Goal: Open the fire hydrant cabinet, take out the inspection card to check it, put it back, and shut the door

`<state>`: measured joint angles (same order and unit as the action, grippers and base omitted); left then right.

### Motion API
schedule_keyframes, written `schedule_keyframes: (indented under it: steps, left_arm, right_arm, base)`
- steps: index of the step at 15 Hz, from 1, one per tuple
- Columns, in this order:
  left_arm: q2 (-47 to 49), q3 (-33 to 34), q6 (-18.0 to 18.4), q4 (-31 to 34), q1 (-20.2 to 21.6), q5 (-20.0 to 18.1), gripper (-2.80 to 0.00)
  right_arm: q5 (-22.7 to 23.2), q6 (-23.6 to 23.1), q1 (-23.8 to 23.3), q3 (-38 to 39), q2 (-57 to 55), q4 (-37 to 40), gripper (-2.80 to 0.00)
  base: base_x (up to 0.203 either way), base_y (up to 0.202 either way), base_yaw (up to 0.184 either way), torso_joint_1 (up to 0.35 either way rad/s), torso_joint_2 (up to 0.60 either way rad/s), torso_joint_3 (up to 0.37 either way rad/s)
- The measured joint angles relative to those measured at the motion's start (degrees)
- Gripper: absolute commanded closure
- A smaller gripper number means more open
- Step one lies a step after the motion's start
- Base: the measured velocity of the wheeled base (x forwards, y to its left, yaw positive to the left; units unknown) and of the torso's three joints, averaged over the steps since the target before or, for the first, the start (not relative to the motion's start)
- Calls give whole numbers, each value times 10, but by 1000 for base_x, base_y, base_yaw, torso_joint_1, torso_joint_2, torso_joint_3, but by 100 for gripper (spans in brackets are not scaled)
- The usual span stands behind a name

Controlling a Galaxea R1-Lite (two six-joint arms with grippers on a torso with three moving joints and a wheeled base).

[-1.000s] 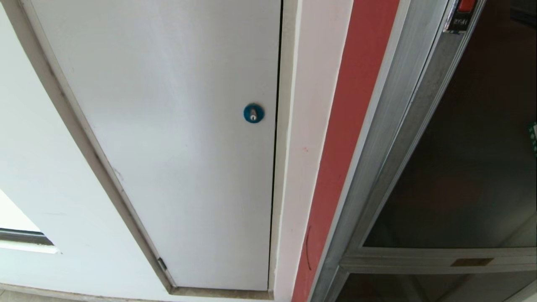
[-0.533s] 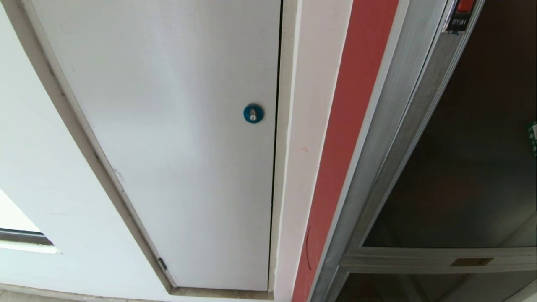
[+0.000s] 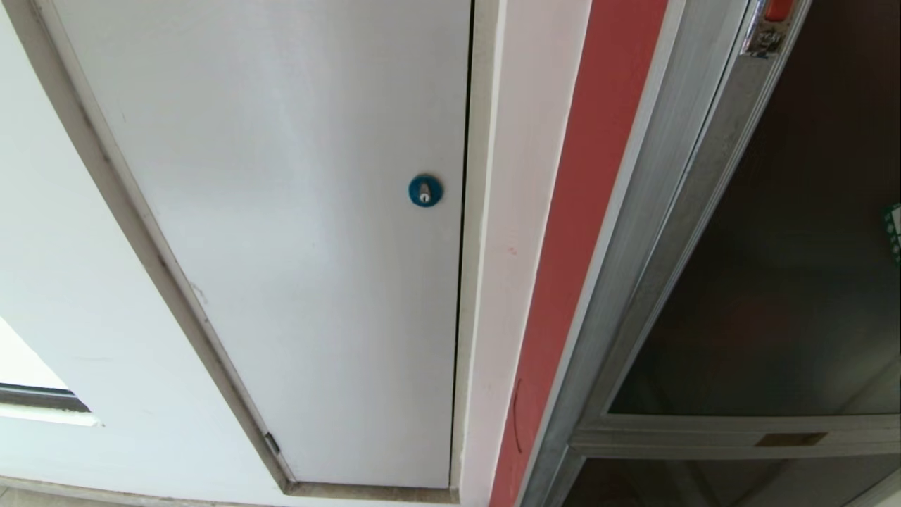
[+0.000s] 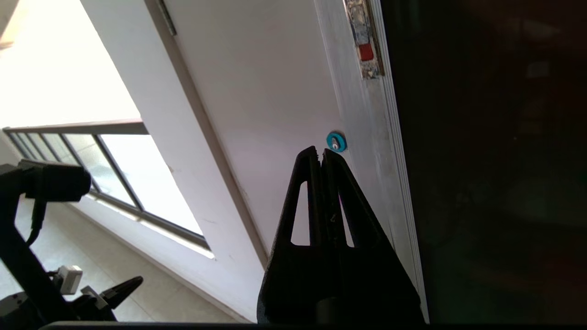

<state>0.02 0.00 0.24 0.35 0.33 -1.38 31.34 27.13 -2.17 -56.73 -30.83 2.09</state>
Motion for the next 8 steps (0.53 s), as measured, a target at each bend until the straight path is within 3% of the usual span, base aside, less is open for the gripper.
schedule_keyframes:
  steps: [3, 8]
  left_arm:
    - [0, 0, 0, 0, 0, 0, 0]
    - [0, 0, 0, 0, 0, 0, 0]
  right_arm:
    - [10, 13, -11, 41, 73, 24, 0]
    - [19, 7, 26, 93, 149, 74, 0]
  base:
    - [0, 0, 0, 0, 0, 0]
    - [0, 0, 0, 0, 0, 0]
